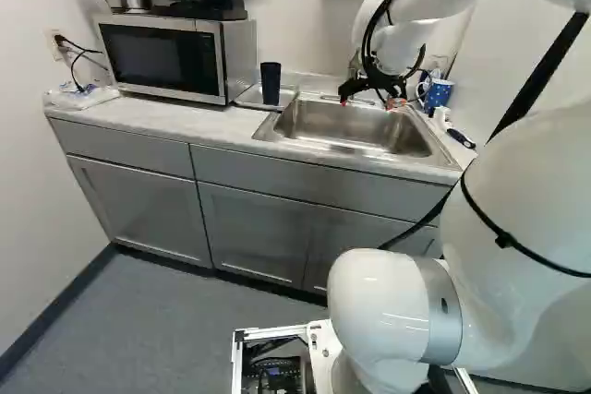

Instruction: Rinse the cup and place it in the tray

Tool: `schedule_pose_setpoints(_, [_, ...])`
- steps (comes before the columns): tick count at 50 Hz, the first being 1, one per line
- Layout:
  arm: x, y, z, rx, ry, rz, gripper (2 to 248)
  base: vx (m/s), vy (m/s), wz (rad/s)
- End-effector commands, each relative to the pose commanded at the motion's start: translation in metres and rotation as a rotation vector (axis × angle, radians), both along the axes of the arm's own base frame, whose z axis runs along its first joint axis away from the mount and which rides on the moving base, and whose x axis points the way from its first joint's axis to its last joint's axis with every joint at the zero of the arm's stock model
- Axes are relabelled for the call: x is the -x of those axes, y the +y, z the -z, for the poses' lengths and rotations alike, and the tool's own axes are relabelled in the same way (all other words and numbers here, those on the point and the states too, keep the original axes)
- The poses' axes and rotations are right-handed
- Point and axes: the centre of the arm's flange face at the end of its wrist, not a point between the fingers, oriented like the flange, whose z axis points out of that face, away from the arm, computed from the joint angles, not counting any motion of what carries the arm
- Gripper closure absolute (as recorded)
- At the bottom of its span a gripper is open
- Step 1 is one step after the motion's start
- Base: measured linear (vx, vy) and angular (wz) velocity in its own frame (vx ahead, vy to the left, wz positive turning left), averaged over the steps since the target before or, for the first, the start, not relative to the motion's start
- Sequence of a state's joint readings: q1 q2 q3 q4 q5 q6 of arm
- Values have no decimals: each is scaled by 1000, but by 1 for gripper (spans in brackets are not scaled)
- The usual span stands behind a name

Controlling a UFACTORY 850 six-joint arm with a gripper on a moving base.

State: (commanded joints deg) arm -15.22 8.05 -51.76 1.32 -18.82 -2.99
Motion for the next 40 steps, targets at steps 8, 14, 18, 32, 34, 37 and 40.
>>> schedule_pose_setpoints(8, [0,0,0,0,0,0,3,0,0,0])
schedule_pose_setpoints(14, [0,0,0,0,0,0,3,-11,49,-19])
schedule_pose_setpoints(18, [0,0,0,0,0,0,3,-36,72,33])
schedule_pose_setpoints(32, [0,0,0,0,0,0,3,-62,46,-3])
schedule_pose_setpoints(34, [0,0,0,0,0,0,3,-55,40,3])
schedule_pose_setpoints(37, [0,0,0,0,0,0,3,-59,41,-1])
schedule_pose_setpoints(40, [0,0,0,0,0,0,3,-61,38,-3])
